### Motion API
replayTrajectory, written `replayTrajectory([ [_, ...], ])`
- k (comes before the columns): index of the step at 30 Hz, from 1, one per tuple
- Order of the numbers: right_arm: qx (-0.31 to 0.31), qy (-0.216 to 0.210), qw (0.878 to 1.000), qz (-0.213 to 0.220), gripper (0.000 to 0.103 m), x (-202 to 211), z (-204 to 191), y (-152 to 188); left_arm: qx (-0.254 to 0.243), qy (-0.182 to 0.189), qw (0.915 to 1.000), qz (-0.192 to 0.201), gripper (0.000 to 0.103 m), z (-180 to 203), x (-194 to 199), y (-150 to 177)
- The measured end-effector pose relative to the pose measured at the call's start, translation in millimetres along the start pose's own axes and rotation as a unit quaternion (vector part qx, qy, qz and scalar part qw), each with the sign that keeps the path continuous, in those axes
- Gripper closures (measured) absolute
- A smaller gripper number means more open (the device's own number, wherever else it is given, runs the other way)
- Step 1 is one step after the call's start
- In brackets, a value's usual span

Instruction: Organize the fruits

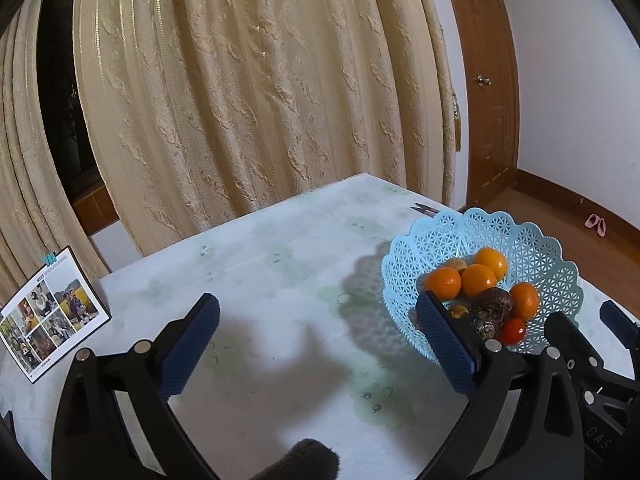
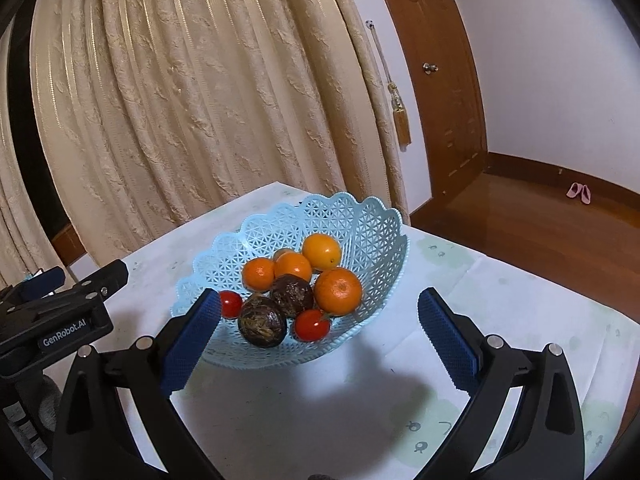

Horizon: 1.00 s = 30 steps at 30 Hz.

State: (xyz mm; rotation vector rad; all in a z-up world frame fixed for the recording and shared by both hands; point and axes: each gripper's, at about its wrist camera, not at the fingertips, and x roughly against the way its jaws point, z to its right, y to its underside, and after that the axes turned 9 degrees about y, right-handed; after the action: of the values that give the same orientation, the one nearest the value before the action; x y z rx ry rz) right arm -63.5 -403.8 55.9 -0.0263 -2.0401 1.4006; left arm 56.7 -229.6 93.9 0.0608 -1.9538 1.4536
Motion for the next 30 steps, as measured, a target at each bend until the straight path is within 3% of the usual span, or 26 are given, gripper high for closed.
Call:
replayTrajectory([
  [30,0.025,0.022,0.999,0.017,0.003,2.7,-8.4,-0.7,-0.028,0.0,0.9996,-0.004,0.005,8.8,2.9,2.7],
])
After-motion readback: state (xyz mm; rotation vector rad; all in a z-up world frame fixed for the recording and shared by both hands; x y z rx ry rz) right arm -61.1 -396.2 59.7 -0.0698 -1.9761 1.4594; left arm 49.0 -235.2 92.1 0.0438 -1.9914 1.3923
